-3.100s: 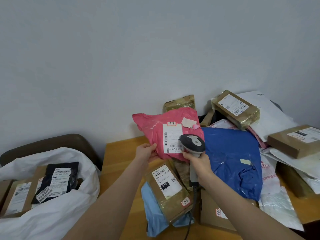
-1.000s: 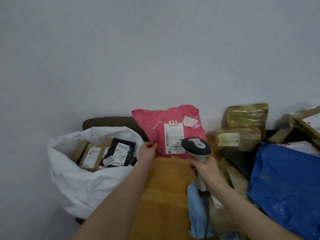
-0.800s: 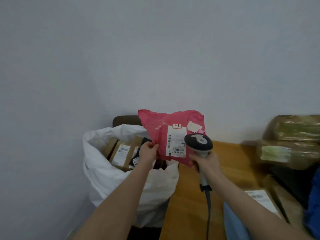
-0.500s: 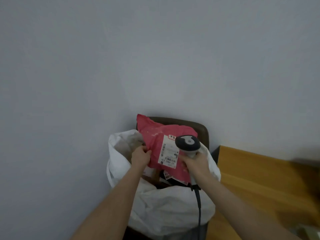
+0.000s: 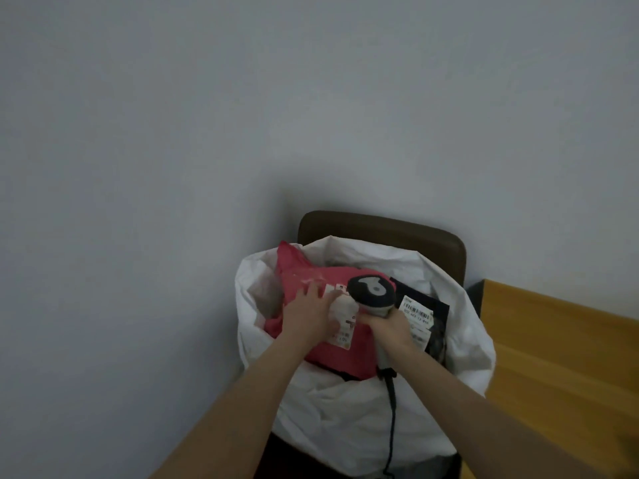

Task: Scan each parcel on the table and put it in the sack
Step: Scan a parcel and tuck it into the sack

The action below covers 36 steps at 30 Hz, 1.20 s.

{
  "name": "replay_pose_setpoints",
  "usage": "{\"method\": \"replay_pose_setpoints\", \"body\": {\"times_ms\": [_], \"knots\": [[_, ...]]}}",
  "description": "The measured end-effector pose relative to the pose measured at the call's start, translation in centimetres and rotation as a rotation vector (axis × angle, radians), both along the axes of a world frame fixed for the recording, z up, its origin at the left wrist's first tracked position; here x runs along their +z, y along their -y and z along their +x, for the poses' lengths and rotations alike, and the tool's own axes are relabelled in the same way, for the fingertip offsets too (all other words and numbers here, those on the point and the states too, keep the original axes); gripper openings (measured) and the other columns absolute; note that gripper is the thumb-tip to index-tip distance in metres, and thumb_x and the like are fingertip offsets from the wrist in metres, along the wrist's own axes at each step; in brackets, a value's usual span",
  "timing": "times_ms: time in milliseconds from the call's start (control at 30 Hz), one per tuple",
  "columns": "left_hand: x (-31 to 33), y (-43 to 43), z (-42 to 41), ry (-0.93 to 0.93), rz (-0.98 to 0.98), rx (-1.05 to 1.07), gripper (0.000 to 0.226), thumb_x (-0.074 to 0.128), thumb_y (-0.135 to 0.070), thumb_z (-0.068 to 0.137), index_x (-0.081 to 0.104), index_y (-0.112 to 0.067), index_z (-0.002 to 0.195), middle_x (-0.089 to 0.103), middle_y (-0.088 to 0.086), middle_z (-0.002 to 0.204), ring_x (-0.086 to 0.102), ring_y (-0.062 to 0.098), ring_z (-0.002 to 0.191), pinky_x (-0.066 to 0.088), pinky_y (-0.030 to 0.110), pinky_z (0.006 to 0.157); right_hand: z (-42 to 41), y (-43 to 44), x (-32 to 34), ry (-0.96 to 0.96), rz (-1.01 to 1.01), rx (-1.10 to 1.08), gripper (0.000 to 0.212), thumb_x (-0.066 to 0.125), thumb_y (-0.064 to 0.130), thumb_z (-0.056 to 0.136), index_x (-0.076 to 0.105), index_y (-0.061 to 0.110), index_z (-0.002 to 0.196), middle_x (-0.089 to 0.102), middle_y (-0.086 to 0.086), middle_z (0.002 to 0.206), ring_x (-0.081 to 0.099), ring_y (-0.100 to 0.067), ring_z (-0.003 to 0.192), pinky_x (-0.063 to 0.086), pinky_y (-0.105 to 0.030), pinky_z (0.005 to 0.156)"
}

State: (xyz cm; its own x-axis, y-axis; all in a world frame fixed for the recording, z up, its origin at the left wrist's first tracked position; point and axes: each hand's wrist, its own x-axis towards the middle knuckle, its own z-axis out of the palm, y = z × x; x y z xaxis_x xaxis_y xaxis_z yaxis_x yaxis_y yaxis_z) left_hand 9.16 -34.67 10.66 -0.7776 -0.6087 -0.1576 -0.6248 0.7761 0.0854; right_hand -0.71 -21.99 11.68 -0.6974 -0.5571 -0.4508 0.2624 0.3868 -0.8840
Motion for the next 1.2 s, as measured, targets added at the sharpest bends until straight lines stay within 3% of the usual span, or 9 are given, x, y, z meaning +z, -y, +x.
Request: {"method": "replay_pose_setpoints", "body": {"times_ms": [100,200,267,367,467,600,700,933,1200], "knots": [[-1.8,-0.5,-1.1,0.223,0.078,0.031,0.066,0.056,-0.057,0.084,0.032,-0.039,0.143,0.029,0.007,0.148,0.03,0.036,0.131,0.037,0.047,0.102,-1.6,-1.5,0.1,0.087,0.027,-0.102,0.017,0.076,0.014,0.081,0.067,0.005,0.093,0.07,-0.014,0.097,0.067,-0.026,0.081,0.057,-0.039,0.079],[-1.8,-0.1,-2.6,0.271,0.05,0.074,0.071,0.061,-0.056,0.082,0.033,-0.035,0.143,0.032,0.01,0.145,0.032,0.035,0.131,0.037,0.047,0.102,-3.1,-4.4,0.4,0.227,-0.039,-0.208,0.01,0.071,0.011,0.084,0.066,0.002,0.082,0.068,-0.013,0.071,0.063,-0.022,0.055,0.053,-0.031,0.054],[-1.1,-0.7,-3.8,0.292,0.065,0.096,0.07,0.064,-0.053,0.082,0.037,-0.03,0.141,0.034,0.011,0.143,0.033,0.035,0.131,0.037,0.046,0.103,-3.6,-6.8,0.6,0.268,-0.04,-0.31,0.012,0.068,0.012,0.087,0.065,0.002,0.082,0.067,-0.013,0.067,0.061,-0.022,0.053,0.052,-0.03,0.052],[0.0,-3.0,-5.8,0.219,-0.01,0.037,0.055,0.058,-0.04,0.089,0.043,-0.02,0.138,0.038,0.012,0.14,0.038,0.032,0.128,0.04,0.042,0.099,-4.1,-10.1,1.4,0.357,-0.077,-0.422,0.019,0.067,0.016,0.09,0.065,-0.002,0.093,0.068,-0.018,0.076,0.065,-0.026,0.061,0.055,-0.037,0.064],[1.1,-7.5,-8.3,0.048,-0.062,-0.085,0.043,0.053,-0.027,0.093,0.046,-0.016,0.134,0.042,0.012,0.137,0.042,0.029,0.124,0.041,0.039,0.097,-4.4,-13.5,2.0,0.478,-0.128,-0.467,0.025,0.064,0.024,0.093,0.062,-0.002,0.093,0.068,-0.016,0.069,0.065,-0.024,0.06,0.055,-0.034,0.059],[2.2,-15.1,-11.3,-0.003,-0.023,-0.223,0.045,0.053,-0.028,0.092,0.044,-0.015,0.134,0.043,0.011,0.135,0.042,0.027,0.123,0.044,0.038,0.095,-4.3,-19.5,2.3,0.586,-0.17,-0.529,0.024,0.064,0.026,0.093,0.055,0.006,0.085,0.062,-0.011,0.055,0.06,-0.02,0.047,0.053,-0.03,0.047],[2.4,-21.2,-12.6,-0.007,-0.015,-0.293,0.04,0.052,-0.024,0.093,0.046,-0.015,0.132,0.043,0.01,0.134,0.042,0.027,0.124,0.046,0.038,0.09,-4.0,-25.1,2.5,0.574,-0.189,-0.539,0.025,0.062,0.025,0.095,0.049,0.01,0.08,0.052,-0.006,0.05,0.05,-0.017,0.037,0.042,-0.027,0.041],[2.6,-37.1,-14.2,0.022,0.016,-0.464,0.045,0.051,-0.024,0.096,0.043,-0.014,0.138,0.042,0.01,0.138,0.041,0.028,0.126,0.043,0.038,0.096,-3.3,-41.5,2.8,0.427,-0.146,-0.707,0.014,0.061,0.016,0.094,0.054,0.004,0.097,0.051,-0.009,0.05,0.045,-0.019,0.038,0.04,-0.027,0.041],[1.6,-50.8,-14.6,0.068,0.178,-0.526,0.05,0.059,-0.026,0.09,0.043,-0.015,0.136,0.043,0.009,0.134,0.044,0.026,0.122,0.044,0.036,0.091,-3.8,-55.9,2.3,0.328,-0.035,-0.902,0.026,0.071,0.015,0.084,0.059,-0.001,0.099,0.06,-0.011,0.049,0.056,-0.021,0.044,0.049,-0.031,0.05]]}}
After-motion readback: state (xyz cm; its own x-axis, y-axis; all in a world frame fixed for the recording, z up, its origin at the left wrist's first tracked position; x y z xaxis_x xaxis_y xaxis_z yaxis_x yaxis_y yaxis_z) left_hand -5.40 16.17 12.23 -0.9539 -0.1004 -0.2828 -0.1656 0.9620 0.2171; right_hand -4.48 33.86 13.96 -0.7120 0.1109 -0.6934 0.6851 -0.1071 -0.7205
